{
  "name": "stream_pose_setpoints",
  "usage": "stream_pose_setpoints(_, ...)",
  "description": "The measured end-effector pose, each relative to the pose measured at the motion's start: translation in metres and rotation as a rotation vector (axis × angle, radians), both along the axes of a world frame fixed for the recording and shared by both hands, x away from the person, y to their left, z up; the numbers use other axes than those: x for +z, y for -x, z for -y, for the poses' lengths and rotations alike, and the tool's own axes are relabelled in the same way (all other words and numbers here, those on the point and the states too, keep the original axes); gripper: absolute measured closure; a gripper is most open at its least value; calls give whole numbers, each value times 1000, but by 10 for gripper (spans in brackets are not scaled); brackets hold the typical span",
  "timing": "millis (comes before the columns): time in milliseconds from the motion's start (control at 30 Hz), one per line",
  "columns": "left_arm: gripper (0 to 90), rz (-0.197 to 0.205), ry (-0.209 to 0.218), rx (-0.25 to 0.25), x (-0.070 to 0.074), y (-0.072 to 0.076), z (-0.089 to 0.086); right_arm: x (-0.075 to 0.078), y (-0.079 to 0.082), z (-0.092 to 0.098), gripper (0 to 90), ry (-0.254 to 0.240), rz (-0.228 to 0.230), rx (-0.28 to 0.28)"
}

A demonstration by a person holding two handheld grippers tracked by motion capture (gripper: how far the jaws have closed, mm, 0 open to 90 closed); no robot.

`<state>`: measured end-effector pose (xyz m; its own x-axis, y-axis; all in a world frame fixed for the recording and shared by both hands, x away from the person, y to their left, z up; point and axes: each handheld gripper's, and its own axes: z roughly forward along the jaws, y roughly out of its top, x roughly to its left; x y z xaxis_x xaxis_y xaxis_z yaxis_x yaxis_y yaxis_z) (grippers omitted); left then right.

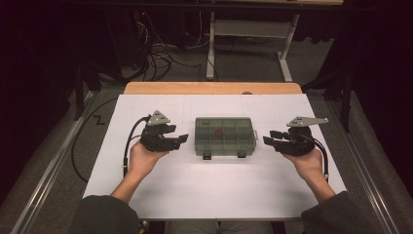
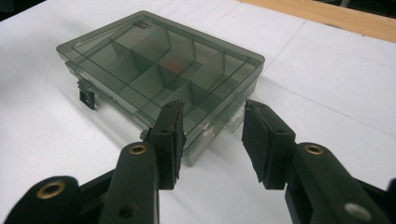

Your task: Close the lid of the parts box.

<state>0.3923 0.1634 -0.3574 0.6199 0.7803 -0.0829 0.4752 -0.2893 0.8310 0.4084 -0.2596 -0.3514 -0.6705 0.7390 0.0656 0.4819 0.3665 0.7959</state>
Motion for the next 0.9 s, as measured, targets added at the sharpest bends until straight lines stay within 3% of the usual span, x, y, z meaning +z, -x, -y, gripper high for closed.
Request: stream_pose_setpoints(900,393,31,22,33,-8,16,-18,-8,21,13,586,-16,30,2)
